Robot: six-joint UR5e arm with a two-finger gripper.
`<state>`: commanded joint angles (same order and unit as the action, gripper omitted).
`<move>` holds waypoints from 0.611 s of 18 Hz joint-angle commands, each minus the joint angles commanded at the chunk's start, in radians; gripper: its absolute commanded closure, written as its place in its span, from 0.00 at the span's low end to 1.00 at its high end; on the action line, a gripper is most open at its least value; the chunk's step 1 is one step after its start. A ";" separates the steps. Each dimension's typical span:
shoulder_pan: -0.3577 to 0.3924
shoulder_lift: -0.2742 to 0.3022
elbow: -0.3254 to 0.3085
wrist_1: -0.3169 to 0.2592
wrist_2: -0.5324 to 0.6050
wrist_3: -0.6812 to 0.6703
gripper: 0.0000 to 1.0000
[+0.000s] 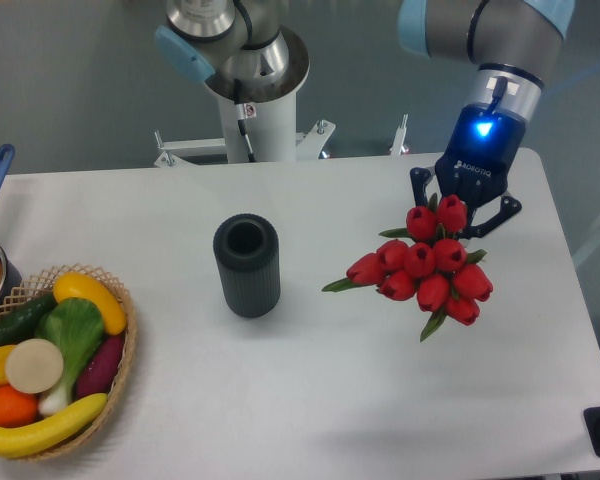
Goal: Insert the flowers into the vase
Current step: 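Carry the red tulip bunch with the gripper toward the grey vase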
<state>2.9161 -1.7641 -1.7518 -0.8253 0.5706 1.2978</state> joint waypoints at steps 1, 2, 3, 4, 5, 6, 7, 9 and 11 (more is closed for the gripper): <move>-0.003 0.000 -0.008 0.000 0.000 0.002 0.74; -0.006 0.000 -0.020 0.002 0.002 0.006 0.74; -0.008 0.000 -0.017 0.002 0.000 0.005 0.74; -0.008 -0.002 -0.012 0.000 0.000 0.002 0.74; -0.008 -0.002 -0.018 0.002 -0.002 0.008 0.74; -0.009 -0.002 -0.023 0.002 -0.017 0.009 0.74; -0.011 -0.002 -0.026 0.002 -0.040 0.009 0.74; -0.024 -0.003 -0.031 0.002 -0.081 0.003 0.74; -0.044 -0.005 -0.037 0.003 -0.116 0.009 0.74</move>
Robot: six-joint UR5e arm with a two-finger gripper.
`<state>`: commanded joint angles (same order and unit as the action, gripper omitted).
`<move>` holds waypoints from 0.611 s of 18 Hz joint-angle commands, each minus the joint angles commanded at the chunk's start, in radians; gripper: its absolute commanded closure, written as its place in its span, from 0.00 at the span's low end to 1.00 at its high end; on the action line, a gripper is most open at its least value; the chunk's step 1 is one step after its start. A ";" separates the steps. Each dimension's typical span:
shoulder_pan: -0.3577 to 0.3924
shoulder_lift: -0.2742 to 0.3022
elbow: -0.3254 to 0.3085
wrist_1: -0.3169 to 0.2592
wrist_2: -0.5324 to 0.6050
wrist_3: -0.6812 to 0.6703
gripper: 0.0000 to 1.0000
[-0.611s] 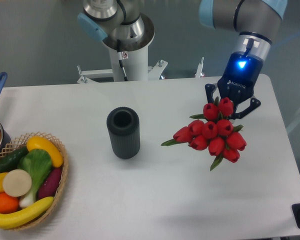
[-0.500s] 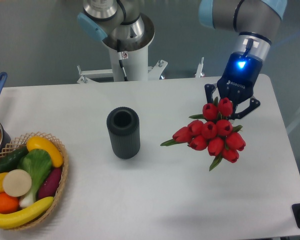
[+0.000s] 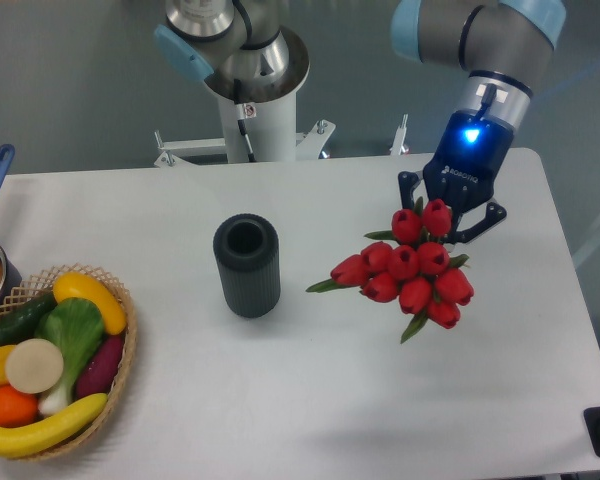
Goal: Insert the flowers into the vase
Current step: 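Carry the red tulip bunch with the gripper toward the grey vase, then lift the tulips up and position the stems above the vase opening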
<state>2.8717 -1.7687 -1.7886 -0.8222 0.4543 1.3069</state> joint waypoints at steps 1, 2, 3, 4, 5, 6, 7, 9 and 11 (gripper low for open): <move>-0.012 0.000 0.000 0.000 -0.020 0.002 0.74; -0.026 0.000 0.000 0.000 -0.038 0.000 0.74; -0.041 0.000 -0.002 0.000 -0.058 0.000 0.74; -0.051 0.000 -0.012 0.000 -0.084 0.002 0.74; -0.057 0.006 -0.032 0.002 -0.107 0.006 0.74; -0.057 0.015 -0.058 0.003 -0.129 0.020 0.74; -0.055 0.029 -0.083 0.005 -0.158 0.040 0.74; -0.054 0.066 -0.130 0.008 -0.239 0.058 0.74; -0.055 0.116 -0.150 0.005 -0.285 0.046 0.74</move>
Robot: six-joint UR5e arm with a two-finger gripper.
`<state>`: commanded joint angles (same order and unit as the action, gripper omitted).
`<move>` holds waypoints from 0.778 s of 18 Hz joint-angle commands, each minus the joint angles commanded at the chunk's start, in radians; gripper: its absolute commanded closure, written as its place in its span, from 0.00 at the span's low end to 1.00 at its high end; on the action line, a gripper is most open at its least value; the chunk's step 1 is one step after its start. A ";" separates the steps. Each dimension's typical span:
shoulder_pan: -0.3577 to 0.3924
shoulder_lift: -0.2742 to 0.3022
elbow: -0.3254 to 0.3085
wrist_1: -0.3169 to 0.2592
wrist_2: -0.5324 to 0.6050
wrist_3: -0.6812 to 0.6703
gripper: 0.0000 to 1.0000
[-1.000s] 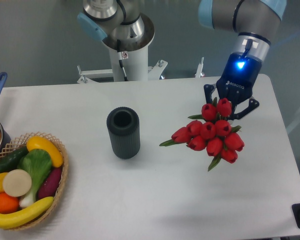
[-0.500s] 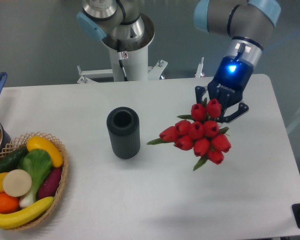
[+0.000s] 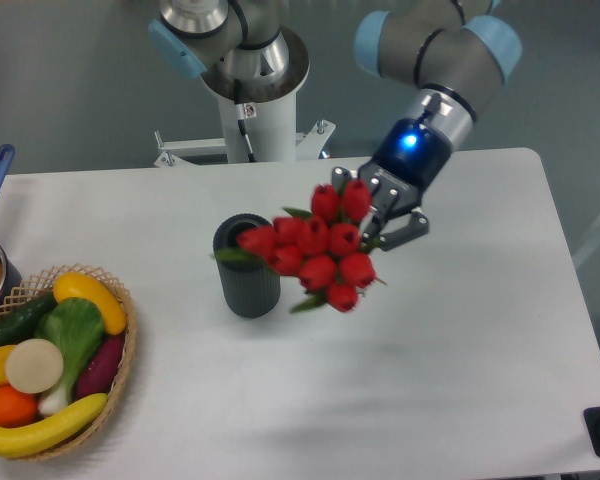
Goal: Insert the flowers into the vase
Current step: 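Lift the tulips up and position the stems above the vase opening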
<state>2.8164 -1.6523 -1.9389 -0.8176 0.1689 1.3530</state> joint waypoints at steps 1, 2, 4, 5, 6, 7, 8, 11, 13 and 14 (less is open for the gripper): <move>0.000 0.026 -0.002 -0.003 -0.003 -0.015 0.74; 0.000 0.046 -0.005 -0.002 -0.003 -0.046 0.74; -0.005 0.086 -0.009 -0.002 -0.006 -0.107 0.74; -0.006 0.103 -0.012 -0.002 -0.008 -0.118 0.74; -0.006 0.117 -0.020 -0.002 -0.011 -0.121 0.74; -0.006 0.129 -0.029 -0.002 -0.023 -0.123 0.74; -0.011 0.143 -0.043 -0.002 -0.041 -0.126 0.74; -0.026 0.167 -0.087 -0.002 -0.055 -0.132 0.74; -0.032 0.171 -0.100 -0.003 -0.055 -0.134 0.74; -0.041 0.174 -0.116 -0.002 -0.055 -0.129 0.74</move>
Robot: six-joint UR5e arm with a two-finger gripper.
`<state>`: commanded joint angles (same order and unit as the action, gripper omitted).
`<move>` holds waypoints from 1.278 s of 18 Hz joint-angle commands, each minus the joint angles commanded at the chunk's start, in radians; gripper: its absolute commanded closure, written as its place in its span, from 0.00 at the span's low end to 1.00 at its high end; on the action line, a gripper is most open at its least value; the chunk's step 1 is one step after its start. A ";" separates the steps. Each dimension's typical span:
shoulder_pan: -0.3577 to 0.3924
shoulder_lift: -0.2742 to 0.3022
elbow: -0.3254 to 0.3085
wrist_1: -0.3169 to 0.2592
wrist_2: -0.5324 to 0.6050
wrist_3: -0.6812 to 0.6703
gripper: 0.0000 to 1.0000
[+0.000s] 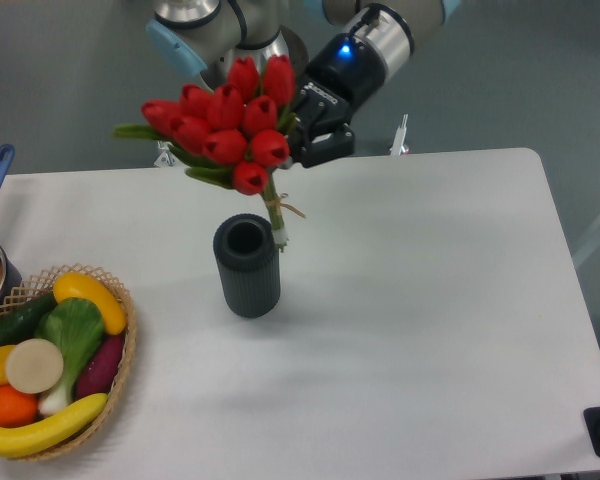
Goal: Insert the flowers into the vase
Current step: 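Lift the tulips up and position the stems above the vase opening, then lower the tulip stems down into the grey vase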
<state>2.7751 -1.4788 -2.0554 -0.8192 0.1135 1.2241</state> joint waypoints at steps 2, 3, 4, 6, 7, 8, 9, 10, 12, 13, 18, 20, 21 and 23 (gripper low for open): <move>-0.003 0.011 -0.020 0.000 0.000 0.003 0.74; -0.003 0.012 -0.023 0.000 0.000 0.002 0.74; -0.003 0.015 -0.026 -0.002 0.002 0.000 0.74; -0.003 0.015 -0.037 -0.002 0.002 0.003 0.74; -0.003 0.015 -0.045 -0.002 0.003 0.003 0.74; -0.003 0.014 -0.052 -0.003 0.006 0.006 0.74; -0.003 0.014 -0.060 -0.002 0.006 0.006 0.74; -0.003 0.011 -0.063 0.000 0.008 0.008 0.74; -0.005 0.003 -0.062 0.000 0.008 0.008 0.74; -0.005 0.000 -0.065 0.000 0.008 0.008 0.74; -0.005 -0.014 -0.098 0.003 0.008 0.018 0.74; -0.005 -0.023 -0.117 0.003 0.009 0.040 0.74; -0.005 -0.029 -0.121 0.003 0.009 0.041 0.74; -0.005 -0.038 -0.130 0.002 0.009 0.045 0.74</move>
<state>2.7704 -1.5170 -2.1859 -0.8176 0.1227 1.2686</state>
